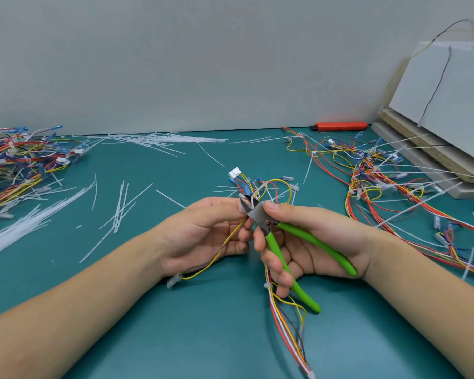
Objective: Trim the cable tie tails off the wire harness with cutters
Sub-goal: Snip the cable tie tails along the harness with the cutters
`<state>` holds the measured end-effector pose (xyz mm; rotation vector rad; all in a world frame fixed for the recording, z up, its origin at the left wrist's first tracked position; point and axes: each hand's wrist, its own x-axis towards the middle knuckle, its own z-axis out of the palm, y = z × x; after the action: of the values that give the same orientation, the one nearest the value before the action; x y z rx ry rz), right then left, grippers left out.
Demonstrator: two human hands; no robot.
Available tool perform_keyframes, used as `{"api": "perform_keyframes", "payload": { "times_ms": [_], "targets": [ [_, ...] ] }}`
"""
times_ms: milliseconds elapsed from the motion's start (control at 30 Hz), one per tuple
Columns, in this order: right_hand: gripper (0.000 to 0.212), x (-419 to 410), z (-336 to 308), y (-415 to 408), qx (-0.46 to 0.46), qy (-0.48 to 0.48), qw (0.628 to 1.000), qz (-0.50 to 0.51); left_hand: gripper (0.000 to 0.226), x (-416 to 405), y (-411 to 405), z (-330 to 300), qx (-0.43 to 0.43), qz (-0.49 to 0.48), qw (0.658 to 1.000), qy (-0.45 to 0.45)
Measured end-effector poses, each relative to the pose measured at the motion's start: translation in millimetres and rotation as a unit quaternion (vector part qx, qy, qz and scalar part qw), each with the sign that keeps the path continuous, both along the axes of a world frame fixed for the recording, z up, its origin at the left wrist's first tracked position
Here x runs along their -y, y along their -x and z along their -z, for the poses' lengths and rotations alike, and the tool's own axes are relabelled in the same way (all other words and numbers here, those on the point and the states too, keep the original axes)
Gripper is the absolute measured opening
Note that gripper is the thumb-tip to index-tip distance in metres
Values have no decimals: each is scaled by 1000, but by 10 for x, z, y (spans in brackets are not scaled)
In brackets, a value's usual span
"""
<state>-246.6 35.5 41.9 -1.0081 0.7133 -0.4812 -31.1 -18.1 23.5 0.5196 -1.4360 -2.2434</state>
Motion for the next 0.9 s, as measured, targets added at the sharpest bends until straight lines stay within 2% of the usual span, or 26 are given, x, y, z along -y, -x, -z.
{"api": "perform_keyframes", "payload": {
  "times_ms": [367, 500, 900],
  "targets": [
    [48, -34, -24, -63, 5, -12, 1000, 8, 11, 5, 9, 16, -13, -31, 999, -38],
    [49, -3, 3, -6, 15, -22, 1000, -9, 17, 8, 5, 22, -3, -21, 1000, -20],
    [50, 3, -2, 17, 9, -23, 1000, -16, 15, 5, 12, 18, -1, -5, 1000, 19]
  ]
}}
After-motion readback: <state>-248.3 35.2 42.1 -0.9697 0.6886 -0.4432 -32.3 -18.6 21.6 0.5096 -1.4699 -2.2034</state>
